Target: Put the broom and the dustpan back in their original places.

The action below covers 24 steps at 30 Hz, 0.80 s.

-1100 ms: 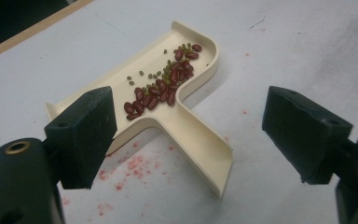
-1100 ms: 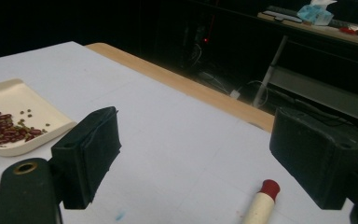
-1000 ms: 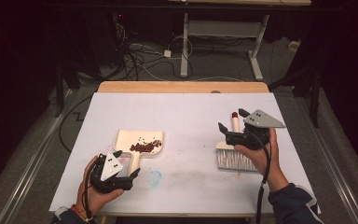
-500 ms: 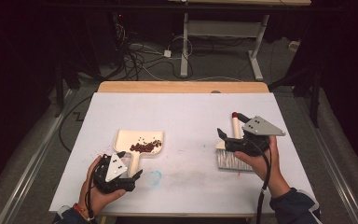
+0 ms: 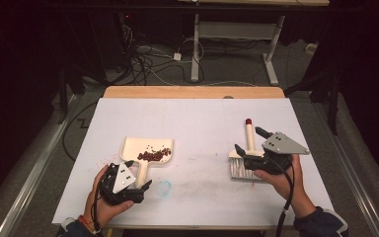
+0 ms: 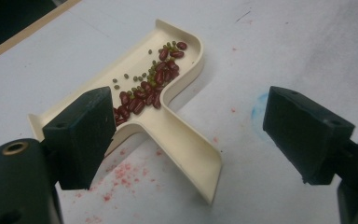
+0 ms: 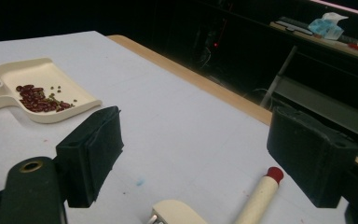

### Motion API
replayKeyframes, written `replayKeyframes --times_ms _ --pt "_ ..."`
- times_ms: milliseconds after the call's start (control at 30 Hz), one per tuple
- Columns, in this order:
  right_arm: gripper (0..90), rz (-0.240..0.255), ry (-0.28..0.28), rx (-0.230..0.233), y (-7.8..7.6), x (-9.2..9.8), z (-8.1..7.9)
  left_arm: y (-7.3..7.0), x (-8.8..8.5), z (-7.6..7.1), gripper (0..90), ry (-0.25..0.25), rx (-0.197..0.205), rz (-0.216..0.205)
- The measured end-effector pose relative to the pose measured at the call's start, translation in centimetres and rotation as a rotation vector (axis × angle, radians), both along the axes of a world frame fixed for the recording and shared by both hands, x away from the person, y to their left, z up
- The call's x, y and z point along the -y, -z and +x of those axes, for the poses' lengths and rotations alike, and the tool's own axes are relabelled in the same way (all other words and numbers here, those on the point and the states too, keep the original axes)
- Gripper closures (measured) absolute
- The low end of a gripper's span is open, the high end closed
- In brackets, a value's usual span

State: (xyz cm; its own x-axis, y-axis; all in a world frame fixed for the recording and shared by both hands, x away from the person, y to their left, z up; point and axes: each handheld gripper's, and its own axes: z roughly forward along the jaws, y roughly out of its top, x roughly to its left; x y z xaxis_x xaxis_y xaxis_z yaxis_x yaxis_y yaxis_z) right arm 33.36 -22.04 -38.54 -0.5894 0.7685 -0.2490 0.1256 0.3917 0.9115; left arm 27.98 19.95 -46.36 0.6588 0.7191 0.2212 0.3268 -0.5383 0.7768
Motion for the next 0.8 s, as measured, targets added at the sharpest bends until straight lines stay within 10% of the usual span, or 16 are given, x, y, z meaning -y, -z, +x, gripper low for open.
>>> replayKeyframes --times_ms 800 --pt "19.2 -0.017 -0.005 0.017 1.5 1.6 -1.4 0.0 0.1 -0.1 16.9 0.004 0.006 0.02"
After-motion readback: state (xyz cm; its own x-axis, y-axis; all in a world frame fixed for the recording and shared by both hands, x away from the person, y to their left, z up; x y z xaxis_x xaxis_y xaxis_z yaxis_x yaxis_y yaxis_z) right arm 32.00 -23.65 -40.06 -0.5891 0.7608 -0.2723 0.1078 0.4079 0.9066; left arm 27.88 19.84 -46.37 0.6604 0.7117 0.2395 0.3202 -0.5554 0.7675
